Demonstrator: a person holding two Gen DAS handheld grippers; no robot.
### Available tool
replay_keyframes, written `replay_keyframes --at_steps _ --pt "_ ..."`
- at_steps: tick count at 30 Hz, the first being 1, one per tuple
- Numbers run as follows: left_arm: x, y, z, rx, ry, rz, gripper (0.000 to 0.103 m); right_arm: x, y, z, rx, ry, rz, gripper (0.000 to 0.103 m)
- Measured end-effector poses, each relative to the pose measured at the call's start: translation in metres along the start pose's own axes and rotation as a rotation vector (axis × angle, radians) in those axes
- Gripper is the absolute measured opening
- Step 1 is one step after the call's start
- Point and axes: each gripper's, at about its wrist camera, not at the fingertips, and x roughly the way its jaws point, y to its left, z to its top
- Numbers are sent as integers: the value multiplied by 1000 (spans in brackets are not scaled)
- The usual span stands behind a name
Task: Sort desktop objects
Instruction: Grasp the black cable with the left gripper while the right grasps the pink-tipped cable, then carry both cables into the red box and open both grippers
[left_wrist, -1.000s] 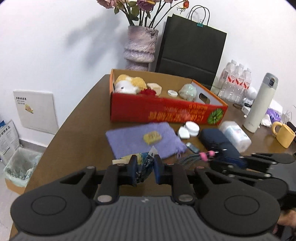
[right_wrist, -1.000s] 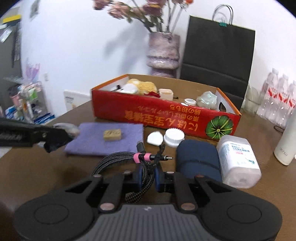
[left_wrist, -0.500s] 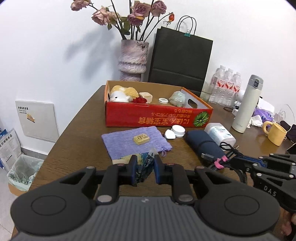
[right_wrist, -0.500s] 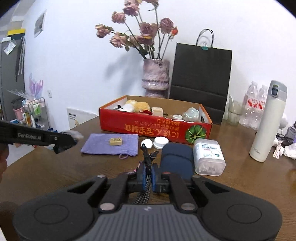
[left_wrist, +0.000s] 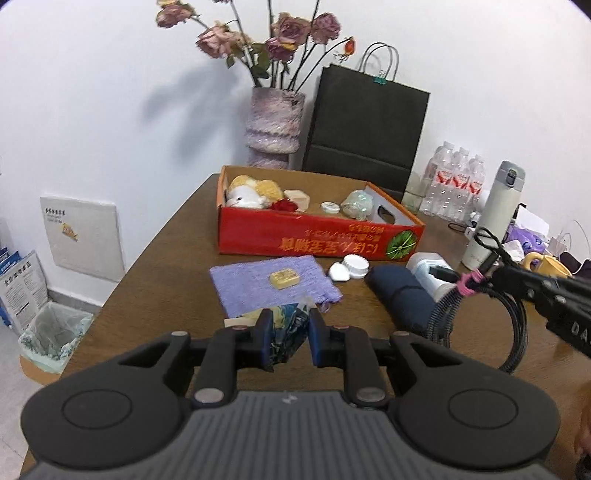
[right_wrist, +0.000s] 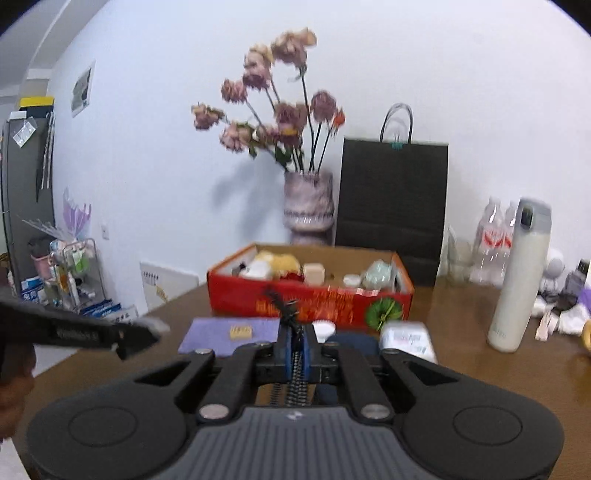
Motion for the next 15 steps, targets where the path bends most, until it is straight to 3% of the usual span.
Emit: replay_keyframes --at_steps 5,15 --pt "8 -8 29 21 -92 -16 20 12 -10 23 -5 -38 -5 5" --pt "95 -6 133 -13 -101 -67 20 110 -52 101 -5 -76 -12 5"
